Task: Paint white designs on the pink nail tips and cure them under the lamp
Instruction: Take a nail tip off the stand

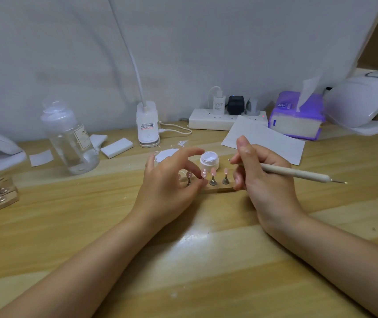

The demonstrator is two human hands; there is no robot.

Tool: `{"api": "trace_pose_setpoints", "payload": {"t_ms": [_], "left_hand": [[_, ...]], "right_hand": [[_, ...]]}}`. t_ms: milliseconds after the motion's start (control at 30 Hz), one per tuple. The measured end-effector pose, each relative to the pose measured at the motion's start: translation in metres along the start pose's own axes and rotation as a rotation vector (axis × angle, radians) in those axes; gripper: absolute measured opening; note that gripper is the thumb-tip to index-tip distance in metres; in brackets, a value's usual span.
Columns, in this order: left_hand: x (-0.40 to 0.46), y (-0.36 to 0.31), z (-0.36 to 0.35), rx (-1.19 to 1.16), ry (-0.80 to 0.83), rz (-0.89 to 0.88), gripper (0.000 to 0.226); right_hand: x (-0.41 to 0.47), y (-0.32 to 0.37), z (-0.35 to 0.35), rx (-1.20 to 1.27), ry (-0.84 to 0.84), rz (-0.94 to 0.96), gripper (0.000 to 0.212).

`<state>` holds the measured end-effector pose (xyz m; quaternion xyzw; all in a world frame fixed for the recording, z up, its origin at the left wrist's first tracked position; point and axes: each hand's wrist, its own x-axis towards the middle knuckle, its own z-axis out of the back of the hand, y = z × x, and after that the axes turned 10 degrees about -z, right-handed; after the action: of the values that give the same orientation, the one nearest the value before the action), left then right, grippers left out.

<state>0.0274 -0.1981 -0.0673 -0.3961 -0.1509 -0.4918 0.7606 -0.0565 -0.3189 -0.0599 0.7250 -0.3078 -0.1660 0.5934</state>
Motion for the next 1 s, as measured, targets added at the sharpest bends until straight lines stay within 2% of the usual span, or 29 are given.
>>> {"api": "trace_pose_setpoints", "payload": {"t_ms": [467, 600, 700, 800, 867, 967, 1000], "left_hand": [[0.000, 0.002, -0.001, -0.034, 0.045, 0.068, 0.042], [0.001, -0.002, 0.001, -0.069, 0.050, 0.057, 0.050], [0.000, -0.003, 0.002, -0.076, 0.073, 0.047, 0.058], [0.000, -0.003, 0.003, -0.099, 0.083, 0.050, 0.057], [0.000, -0.003, 0.003, -0.106, 0.080, 0.053, 0.055], [0.000, -0.003, 0.003, -0.117, 0.074, 0.064, 0.055], [-0.001, -0.003, 0.003, -0.121, 0.072, 0.066, 0.055]], "right_hand": [[-0.002, 0.002, 0.001, -0.042, 0.033, -0.005, 0.029], [-0.003, 0.004, 0.001, -0.057, 0.034, 0.016, 0.021], [-0.003, 0.005, 0.001, -0.033, 0.024, 0.023, 0.023], [-0.001, 0.007, 0.003, -0.027, 0.035, 0.028, 0.029], [0.003, 0.008, 0.006, -0.112, 0.059, 0.071, 0.028], [0.008, 0.009, 0.012, -0.365, 0.143, 0.179, 0.009], [0.010, 0.008, 0.014, -0.455, 0.174, 0.210, 0.015]]}}
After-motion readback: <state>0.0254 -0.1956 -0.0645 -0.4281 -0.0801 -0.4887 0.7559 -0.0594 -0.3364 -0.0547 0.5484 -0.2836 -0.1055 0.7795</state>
